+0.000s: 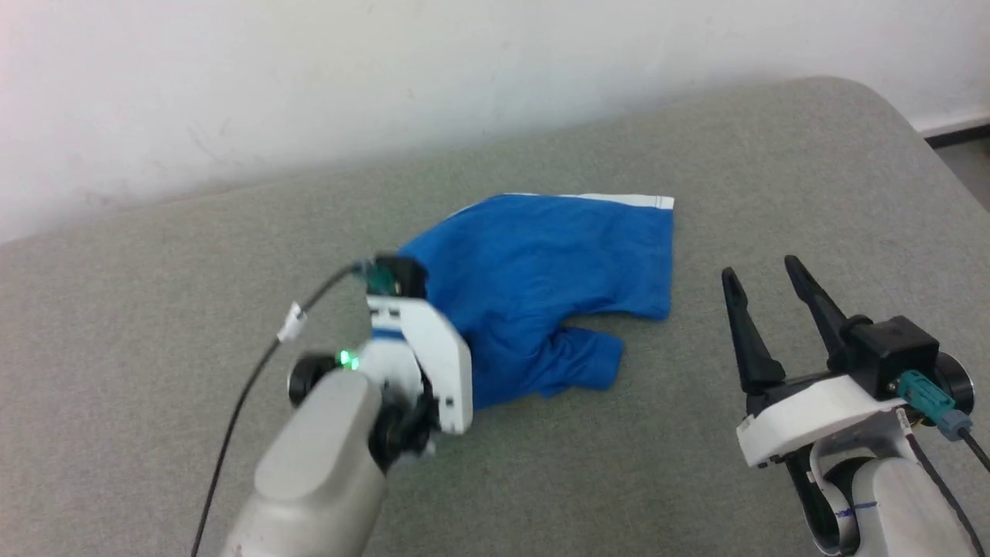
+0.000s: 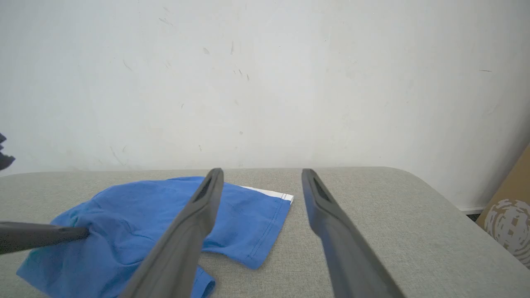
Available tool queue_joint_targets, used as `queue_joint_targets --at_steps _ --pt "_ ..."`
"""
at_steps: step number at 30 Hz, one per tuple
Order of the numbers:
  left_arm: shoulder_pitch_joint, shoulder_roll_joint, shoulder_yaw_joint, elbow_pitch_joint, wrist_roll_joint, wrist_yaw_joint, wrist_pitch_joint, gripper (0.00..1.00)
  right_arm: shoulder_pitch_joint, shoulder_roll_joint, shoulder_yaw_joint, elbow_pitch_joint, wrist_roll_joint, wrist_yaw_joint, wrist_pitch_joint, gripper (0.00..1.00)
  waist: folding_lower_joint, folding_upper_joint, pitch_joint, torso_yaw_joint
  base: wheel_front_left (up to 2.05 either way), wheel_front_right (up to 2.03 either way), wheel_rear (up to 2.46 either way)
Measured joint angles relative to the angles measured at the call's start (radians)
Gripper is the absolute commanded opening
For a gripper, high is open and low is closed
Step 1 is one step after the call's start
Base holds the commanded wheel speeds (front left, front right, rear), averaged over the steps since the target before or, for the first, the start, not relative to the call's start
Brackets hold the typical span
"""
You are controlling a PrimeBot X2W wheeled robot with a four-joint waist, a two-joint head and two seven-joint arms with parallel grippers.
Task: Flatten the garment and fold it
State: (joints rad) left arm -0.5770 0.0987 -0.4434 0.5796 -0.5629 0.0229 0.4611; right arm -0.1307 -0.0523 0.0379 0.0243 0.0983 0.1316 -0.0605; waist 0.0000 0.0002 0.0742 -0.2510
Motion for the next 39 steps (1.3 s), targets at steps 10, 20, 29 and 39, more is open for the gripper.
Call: queue_joint_targets --at_steps 10,20,29,39 --pt "0.121 -0.031 0.021 0.006 -0.069 0.032 -0.084 1.00 0.008 0.000 -0.001 0.006 -0.002 0.000 0.014 1.00 0.0000 0.0000 -0.001 0.027 0.00 0.00 0.00" --pt "0.280 0.034 0.184 -0.285 -0.014 0.059 -0.652 1.00 0.036 0.001 -0.026 -0.004 -0.011 0.000 0.032 1.00 0.0000 0.0000 -0.025 0.122 0.00 0.00 0.00" --pt "0.451 0.090 0.309 -0.462 0.132 0.078 -0.718 1.00 0.047 0.000 -0.028 0.009 -0.012 0.000 0.100 1.00 0.0000 0.0000 -0.029 0.213 0.00 0.00 0.00" --pt "0.530 0.016 0.390 -0.532 0.212 0.038 -0.718 1.00 -0.033 0.002 0.064 0.202 0.042 0.000 0.406 1.00 0.0000 0.0000 0.007 0.276 0.00 0.00 0.00"
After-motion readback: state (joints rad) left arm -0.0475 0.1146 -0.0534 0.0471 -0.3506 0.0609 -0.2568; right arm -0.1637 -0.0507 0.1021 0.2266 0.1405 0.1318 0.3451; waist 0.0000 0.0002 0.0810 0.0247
